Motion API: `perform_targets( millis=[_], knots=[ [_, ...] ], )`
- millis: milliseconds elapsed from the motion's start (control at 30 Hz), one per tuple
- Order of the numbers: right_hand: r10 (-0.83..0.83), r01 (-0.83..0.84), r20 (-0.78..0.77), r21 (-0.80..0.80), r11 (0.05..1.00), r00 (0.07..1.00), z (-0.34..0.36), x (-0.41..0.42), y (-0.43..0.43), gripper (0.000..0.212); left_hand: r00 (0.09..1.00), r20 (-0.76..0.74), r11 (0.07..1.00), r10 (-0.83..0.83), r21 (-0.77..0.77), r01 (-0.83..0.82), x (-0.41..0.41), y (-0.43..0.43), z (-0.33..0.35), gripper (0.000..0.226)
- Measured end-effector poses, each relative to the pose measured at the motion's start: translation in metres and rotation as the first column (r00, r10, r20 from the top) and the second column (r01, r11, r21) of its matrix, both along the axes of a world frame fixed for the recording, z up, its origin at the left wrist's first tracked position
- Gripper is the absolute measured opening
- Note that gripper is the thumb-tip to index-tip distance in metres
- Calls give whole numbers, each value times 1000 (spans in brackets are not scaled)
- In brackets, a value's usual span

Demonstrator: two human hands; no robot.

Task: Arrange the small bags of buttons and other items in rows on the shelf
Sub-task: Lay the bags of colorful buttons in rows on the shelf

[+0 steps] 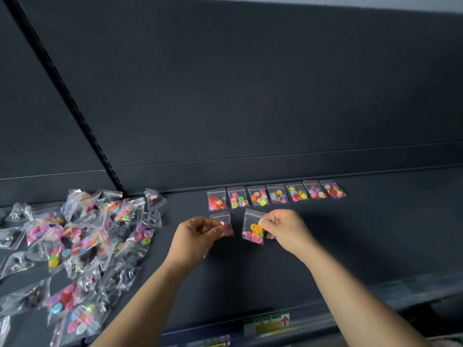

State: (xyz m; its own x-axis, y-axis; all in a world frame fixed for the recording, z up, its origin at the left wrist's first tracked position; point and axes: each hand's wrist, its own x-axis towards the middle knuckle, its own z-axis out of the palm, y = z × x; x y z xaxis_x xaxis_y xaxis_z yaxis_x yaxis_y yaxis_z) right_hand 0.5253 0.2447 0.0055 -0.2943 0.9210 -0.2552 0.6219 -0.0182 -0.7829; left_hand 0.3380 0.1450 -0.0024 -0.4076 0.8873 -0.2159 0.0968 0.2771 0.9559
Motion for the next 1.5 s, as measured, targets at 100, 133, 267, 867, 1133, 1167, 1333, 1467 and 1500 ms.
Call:
perform_targets(
  millis=[100, 133, 267, 867, 1133, 1167, 1333, 1467, 1500],
  knots=[
    [25, -26, 57, 22, 999, 998, -9, -10, 11, 13, 990, -144, 1000, 16, -5, -16, -11, 10, -6, 9],
    [28, -31, 75, 34, 999, 997, -12, -13, 14, 13, 980, -201, 1000, 10, -16, -14, -14, 13, -9, 12],
    [6, -14, 101, 81, 997, 995, -25, -22, 23, 17, 948, -317, 998, -26, -66, 6, -23, 23, -20, 20],
    [316, -345, 207, 117, 931, 926, -29, -14, 29, 43, 866, -487, 980, -115, -196, 20, -23, 38, -35, 36],
    [171, -187, -164, -86, 979, 971, -13, -5, 31, 27, 933, -353, 992, 69, -72, -101, -15, 31, -15, 17],
    [88, -147, -292, -184, 972, 952, -8, -2, 31, 23, 958, -265, 991, 111, -37, -125, -10, 31, -7, 16],
    [-90, -185, -625, -361, 914, 775, 12, 13, 26, 28, 982, 175, 997, -75, 8, 75, 32, 35, 17, 37],
    [1, -178, -553, -266, 947, 833, 11, 24, 25, 9, 965, 224, 991, -134, 10, 135, 57, 42, 17, 31],
    [-10, -154, -534, -262, 953, 845, 11, 28, 25, 10, 966, 226, 992, -125, 10, 126, 59, 44, 17, 23]
  ],
)
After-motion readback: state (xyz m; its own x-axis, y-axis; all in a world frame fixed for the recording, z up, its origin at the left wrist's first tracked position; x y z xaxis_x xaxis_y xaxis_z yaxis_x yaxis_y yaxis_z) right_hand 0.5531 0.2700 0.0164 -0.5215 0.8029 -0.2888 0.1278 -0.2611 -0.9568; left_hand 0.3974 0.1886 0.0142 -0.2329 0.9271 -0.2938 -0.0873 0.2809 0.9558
